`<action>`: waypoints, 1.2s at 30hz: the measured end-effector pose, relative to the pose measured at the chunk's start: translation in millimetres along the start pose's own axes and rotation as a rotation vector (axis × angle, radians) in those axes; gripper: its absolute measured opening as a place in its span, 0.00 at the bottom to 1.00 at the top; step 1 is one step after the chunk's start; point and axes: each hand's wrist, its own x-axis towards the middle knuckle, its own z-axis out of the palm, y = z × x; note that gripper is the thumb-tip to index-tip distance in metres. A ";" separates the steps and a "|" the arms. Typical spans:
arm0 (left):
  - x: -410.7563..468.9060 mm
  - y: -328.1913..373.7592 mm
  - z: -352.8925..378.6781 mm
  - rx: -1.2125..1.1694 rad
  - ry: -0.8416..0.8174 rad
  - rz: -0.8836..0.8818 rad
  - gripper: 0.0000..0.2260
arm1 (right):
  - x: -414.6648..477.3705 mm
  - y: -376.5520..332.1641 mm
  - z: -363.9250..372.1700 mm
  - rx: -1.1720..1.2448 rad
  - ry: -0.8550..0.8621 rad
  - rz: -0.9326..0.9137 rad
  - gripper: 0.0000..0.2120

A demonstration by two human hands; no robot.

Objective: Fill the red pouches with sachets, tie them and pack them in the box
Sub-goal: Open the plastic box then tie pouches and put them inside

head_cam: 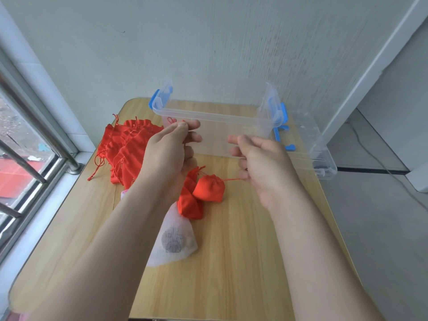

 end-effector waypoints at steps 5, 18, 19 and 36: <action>-2.0 -2.7 1.4 0.085 -0.151 -0.047 0.13 | -2.0 -4.2 2.9 0.021 -0.164 -0.086 0.09; -7.8 0.1 6.2 0.110 -0.347 -0.102 0.11 | -7.1 -11.9 9.4 0.023 -0.165 -0.141 0.06; -7.4 0.2 5.9 0.127 -0.340 -0.120 0.11 | -6.3 -12.6 9.2 0.069 -0.135 -0.131 0.06; -7.0 -4.3 -4.9 0.524 -0.421 -0.002 0.08 | -6.9 -18.1 1.9 0.102 0.092 -0.349 0.07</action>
